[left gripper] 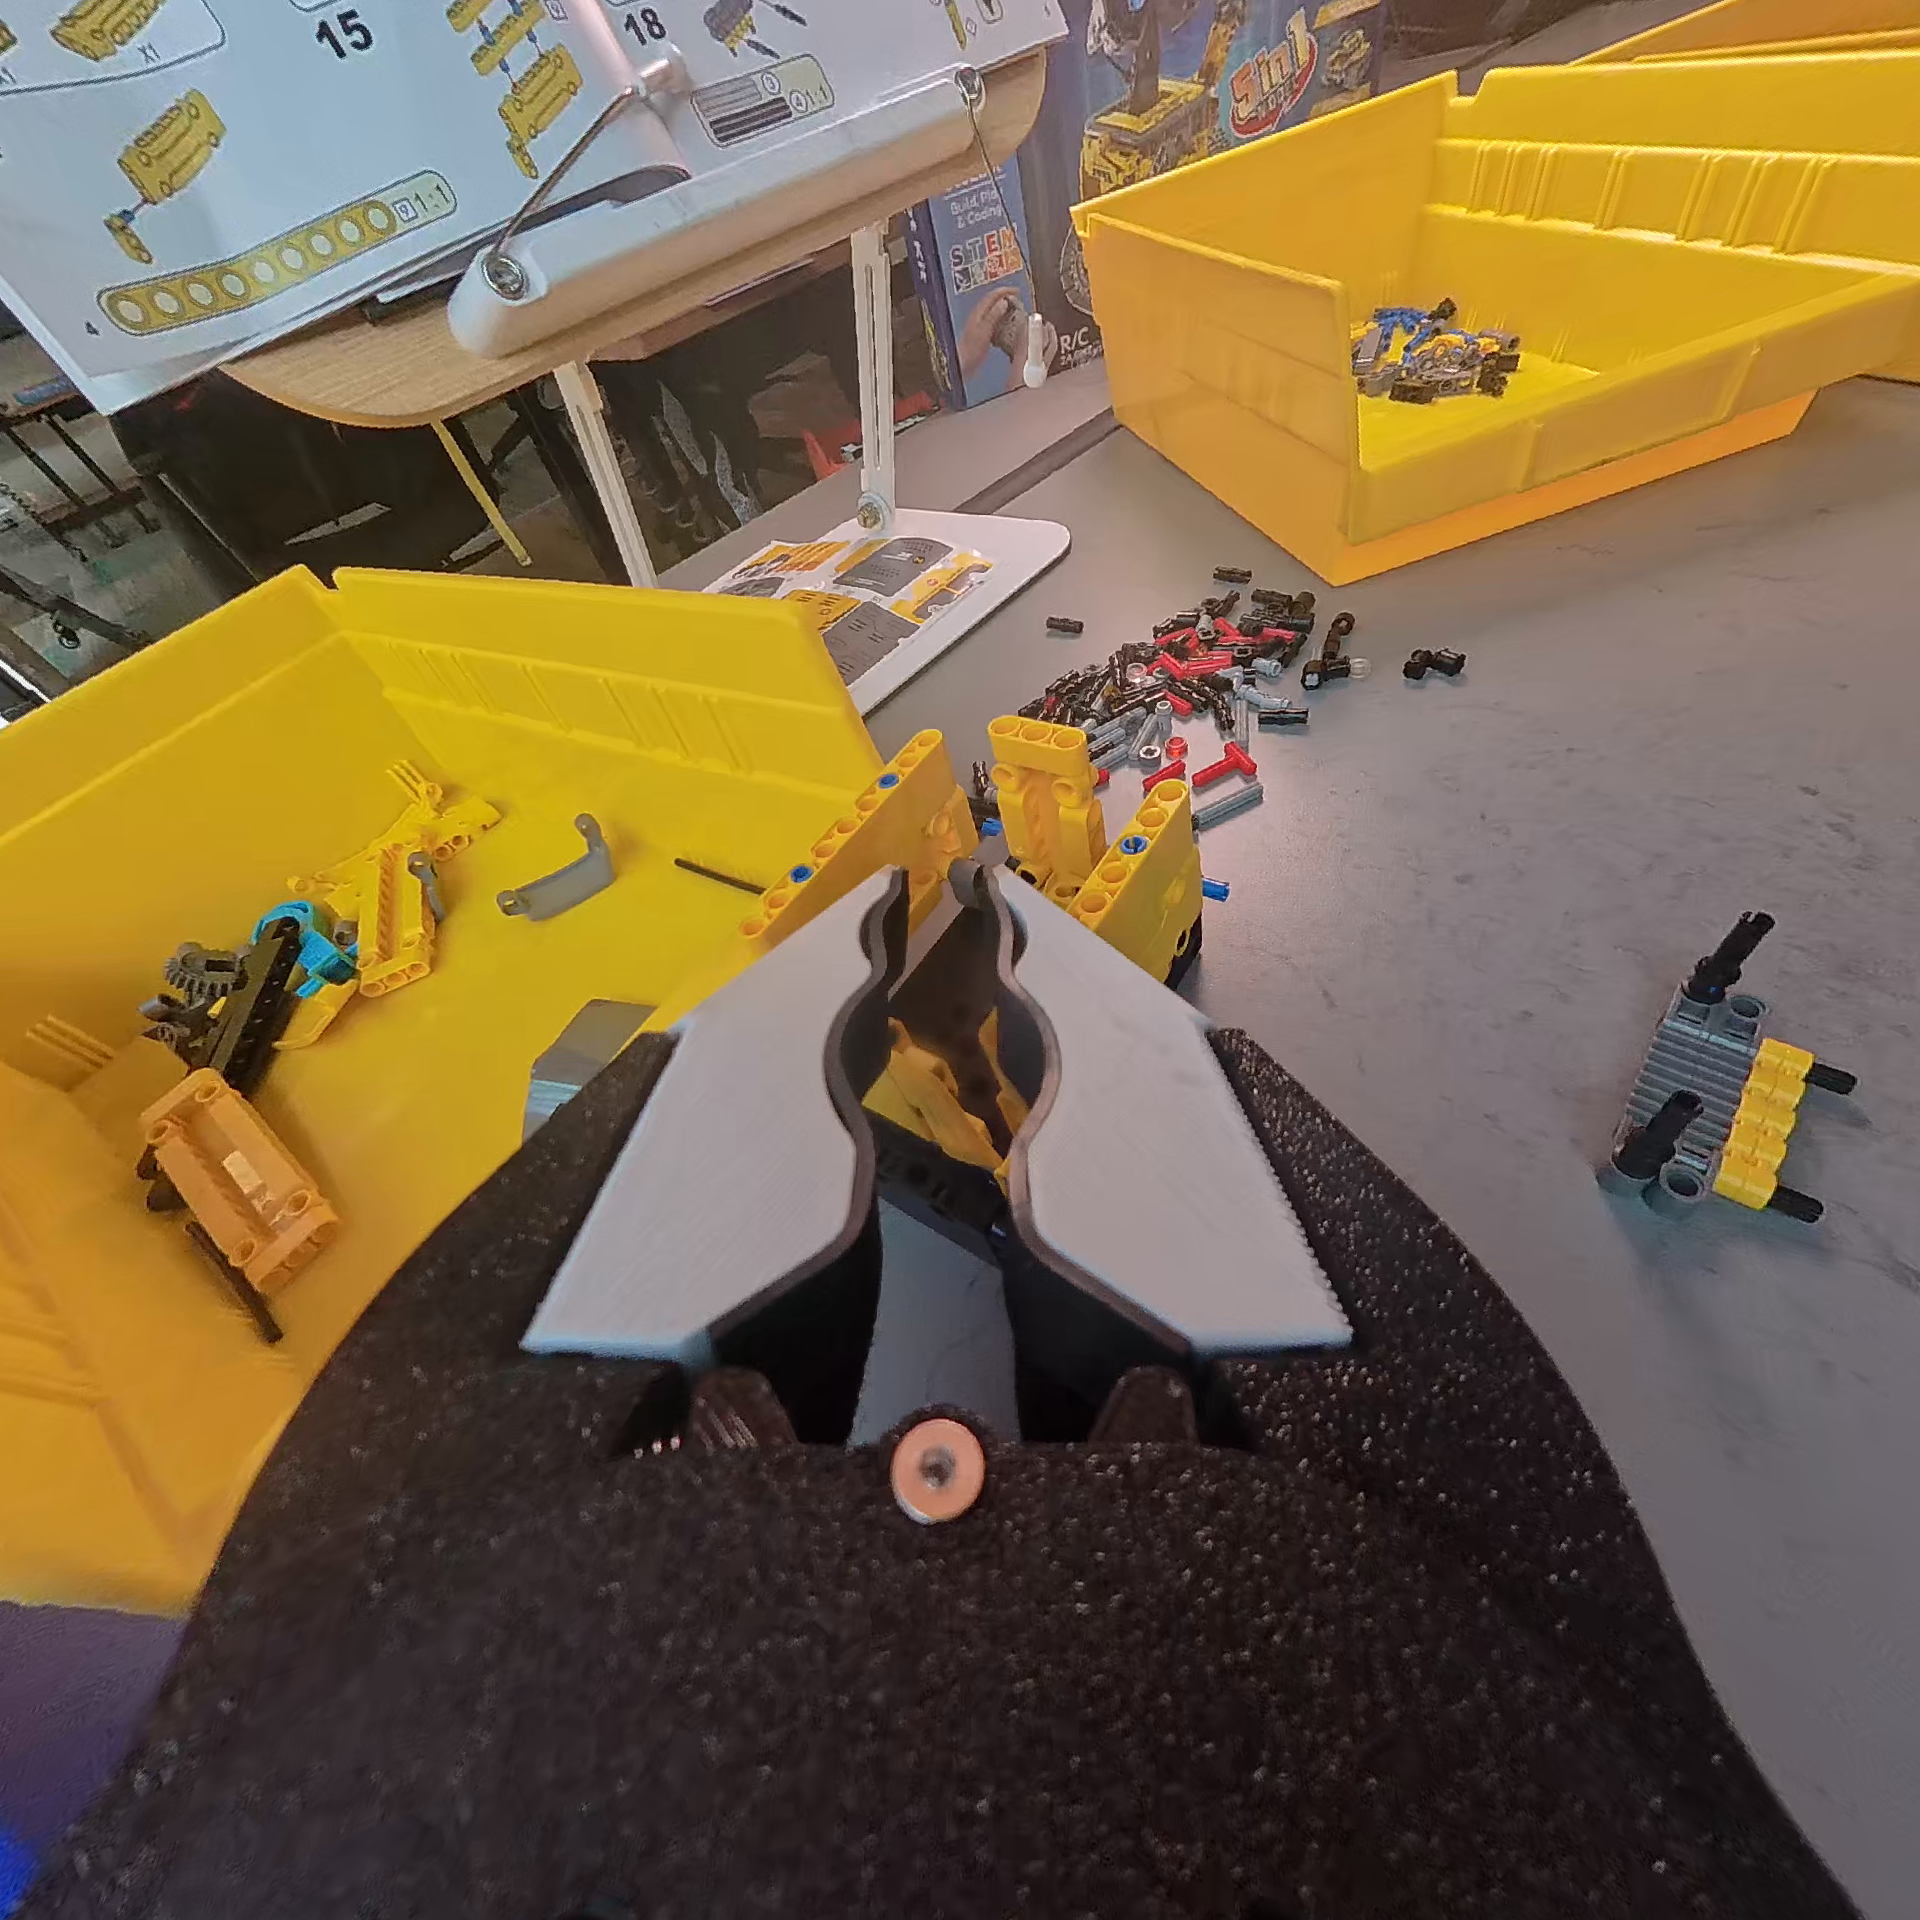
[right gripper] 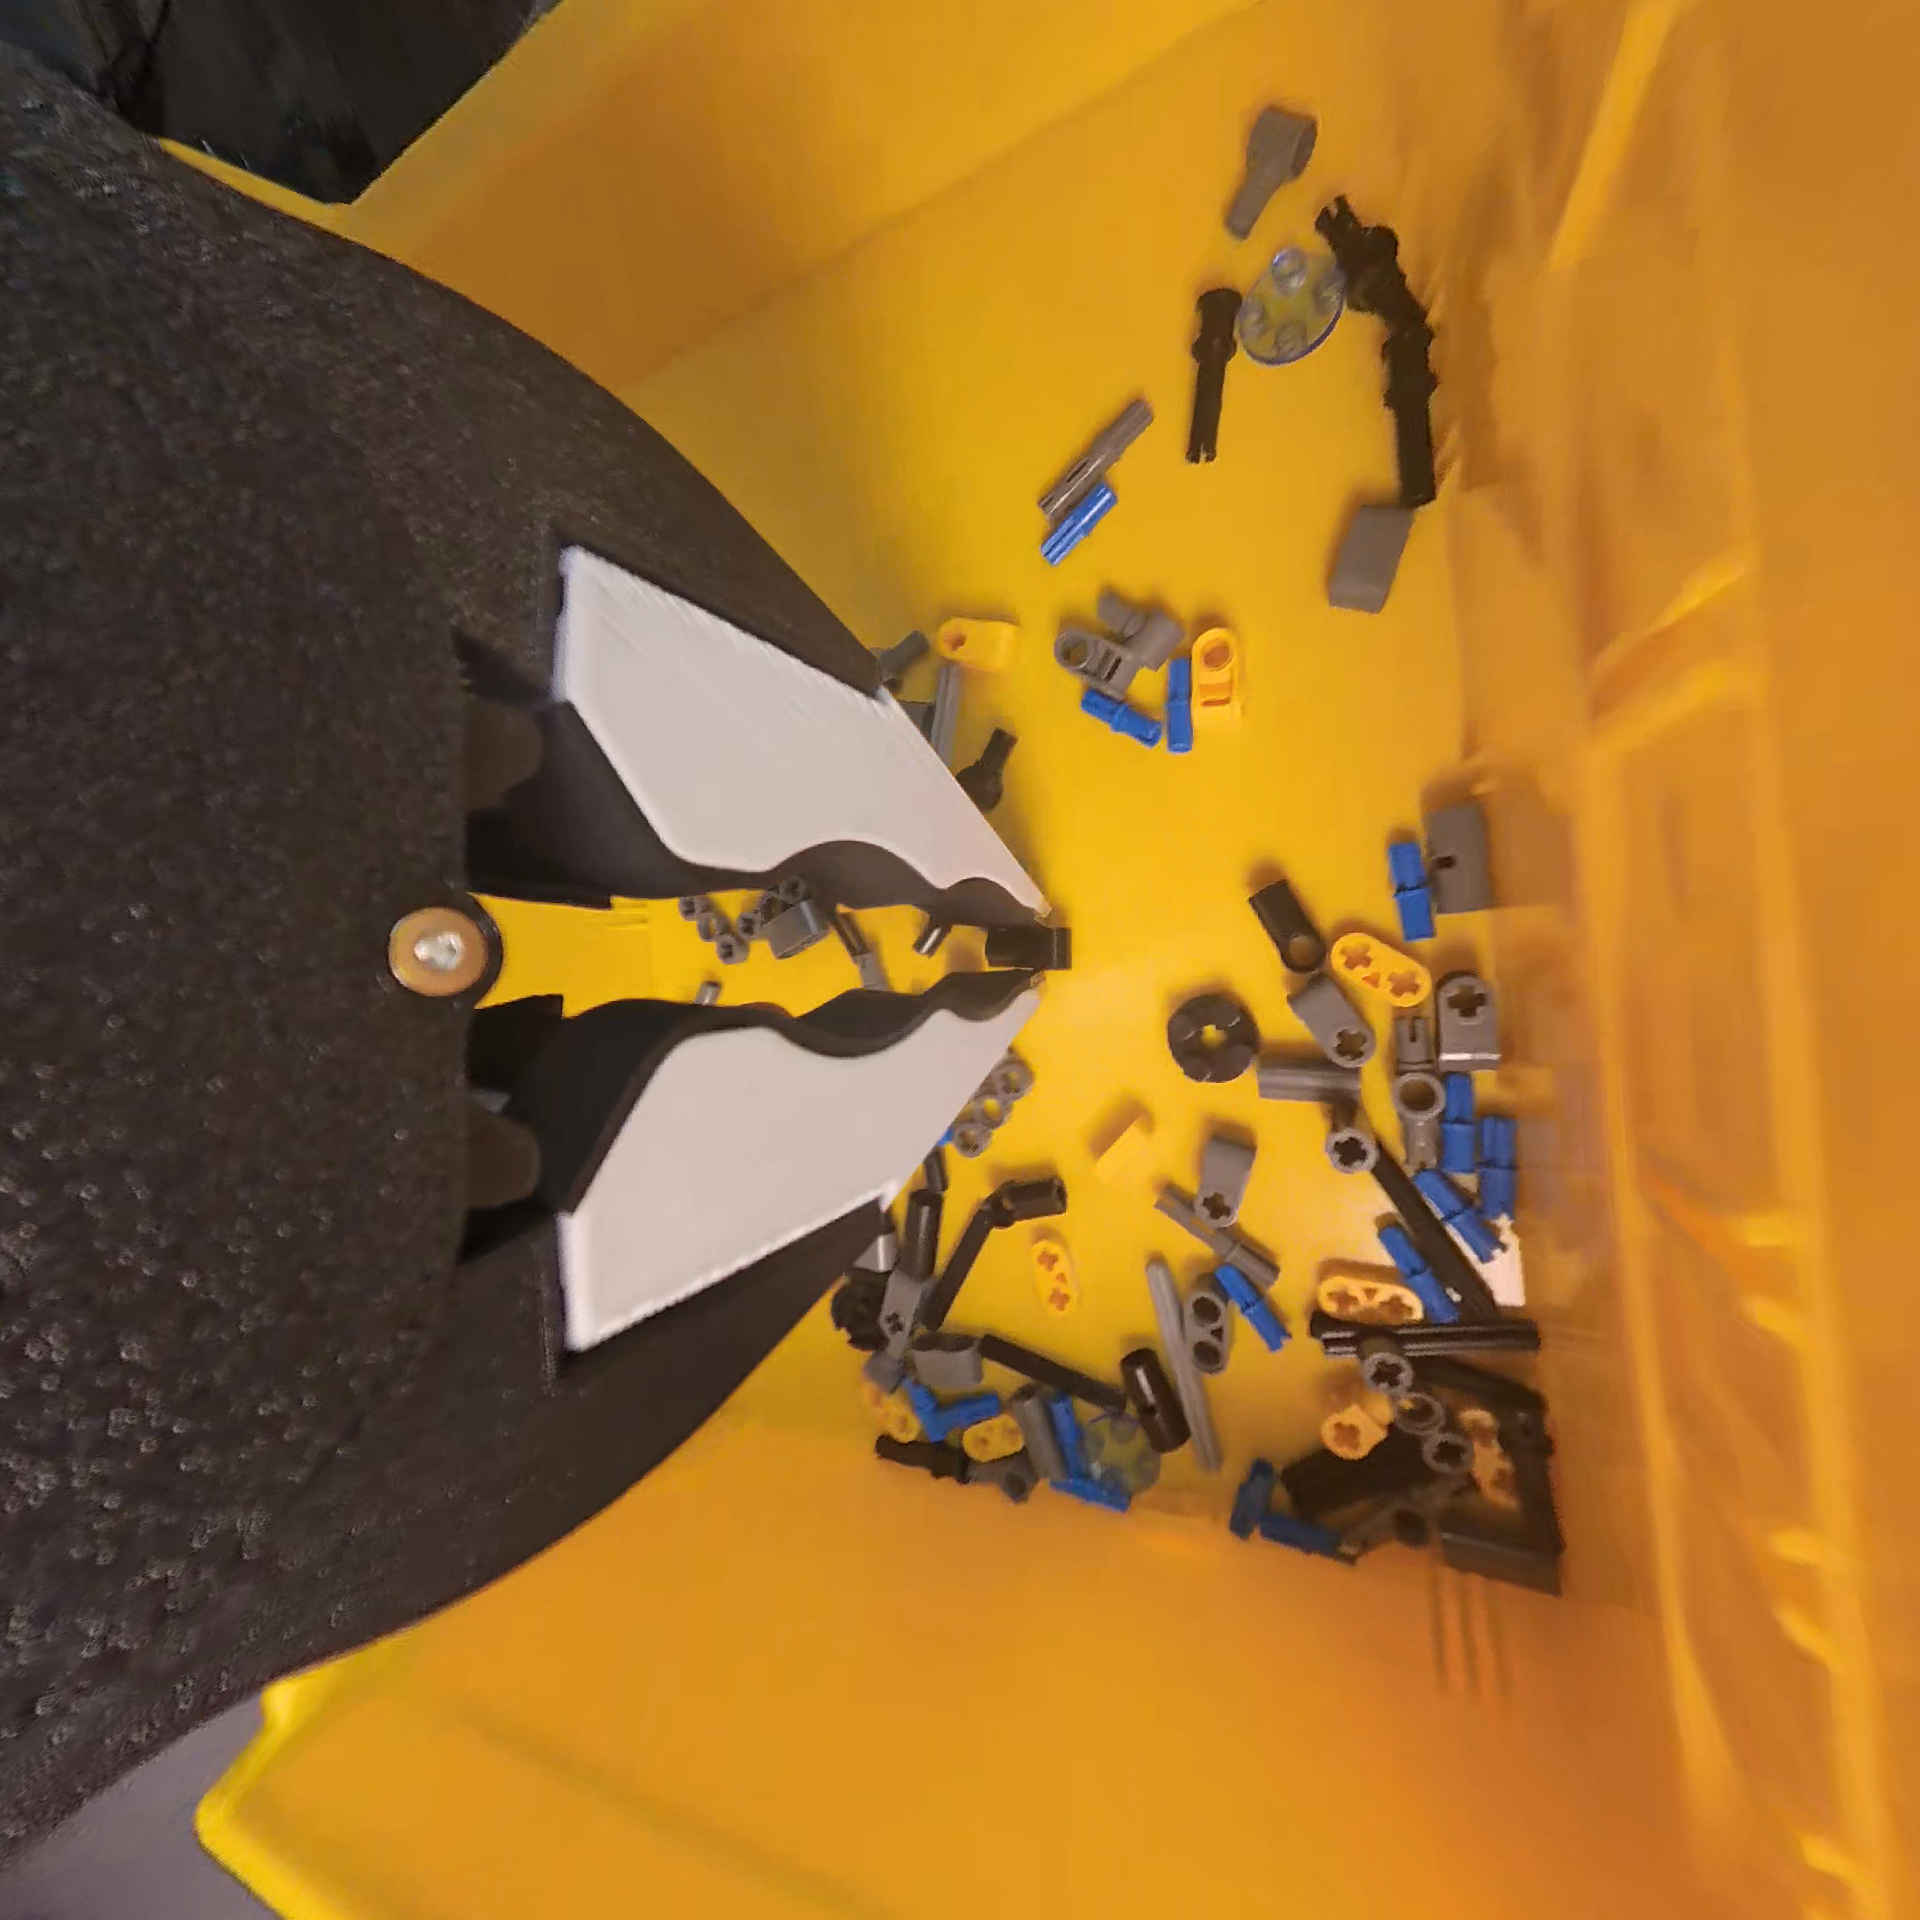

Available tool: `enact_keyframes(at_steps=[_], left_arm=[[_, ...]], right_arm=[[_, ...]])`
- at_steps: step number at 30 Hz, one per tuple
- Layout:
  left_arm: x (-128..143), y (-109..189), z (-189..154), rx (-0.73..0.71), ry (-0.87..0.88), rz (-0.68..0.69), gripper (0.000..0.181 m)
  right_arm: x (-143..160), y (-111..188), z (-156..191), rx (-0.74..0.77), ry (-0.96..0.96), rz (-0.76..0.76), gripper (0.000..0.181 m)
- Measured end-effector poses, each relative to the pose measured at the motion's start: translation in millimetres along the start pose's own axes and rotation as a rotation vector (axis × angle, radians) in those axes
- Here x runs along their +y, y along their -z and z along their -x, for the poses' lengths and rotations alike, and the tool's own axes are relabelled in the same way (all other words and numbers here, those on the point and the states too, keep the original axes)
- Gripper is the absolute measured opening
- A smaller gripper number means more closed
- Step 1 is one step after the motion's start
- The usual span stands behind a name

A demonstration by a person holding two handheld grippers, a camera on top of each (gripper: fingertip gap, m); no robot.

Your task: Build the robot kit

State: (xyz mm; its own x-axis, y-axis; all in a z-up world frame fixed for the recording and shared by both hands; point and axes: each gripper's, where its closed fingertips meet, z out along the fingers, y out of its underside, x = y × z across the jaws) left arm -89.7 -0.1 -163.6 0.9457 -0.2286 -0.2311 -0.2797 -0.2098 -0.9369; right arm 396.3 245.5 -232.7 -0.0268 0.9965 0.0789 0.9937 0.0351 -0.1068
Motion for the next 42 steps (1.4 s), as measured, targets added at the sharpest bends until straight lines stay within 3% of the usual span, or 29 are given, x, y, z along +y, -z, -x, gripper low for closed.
enact_keyframes(at_steps=[6,13,20,26,30,36,42], left_arm=[[0,0,2,-0.011,0.006,0.003,0.012],[2,-1,3,-0.023,-0.002,0.015,0.012],[4,-1,4,-0.043,-0.015,0.028,0.012],[5,-1,6,-0.052,-0.006,0.032,0.012],[6,-1,7,-0.05,0.0,0.034,0.011],[6,-1,7,-0.05,0.001,0.035,0.011],[6,-2,7,-0.052,0.002,0.037,0.011]], right_arm=[[26,12,-22,0.083,-0.069,0.073,0.014],[-29,22,-54,0.147,-0.083,-0.198,0.016],[-70,0,-82,0.167,-0.105,-0.283,0.014],[-58,-12,-58,0.049,-0.063,-0.19,0.006],[-41,-9,-53,0.08,-0.042,-0.139,0.006],[-33,16,-56,0.16,-0.07,-0.233,0.01],[-21,39,-32,0.128,-0.048,-0.278,0.02]])
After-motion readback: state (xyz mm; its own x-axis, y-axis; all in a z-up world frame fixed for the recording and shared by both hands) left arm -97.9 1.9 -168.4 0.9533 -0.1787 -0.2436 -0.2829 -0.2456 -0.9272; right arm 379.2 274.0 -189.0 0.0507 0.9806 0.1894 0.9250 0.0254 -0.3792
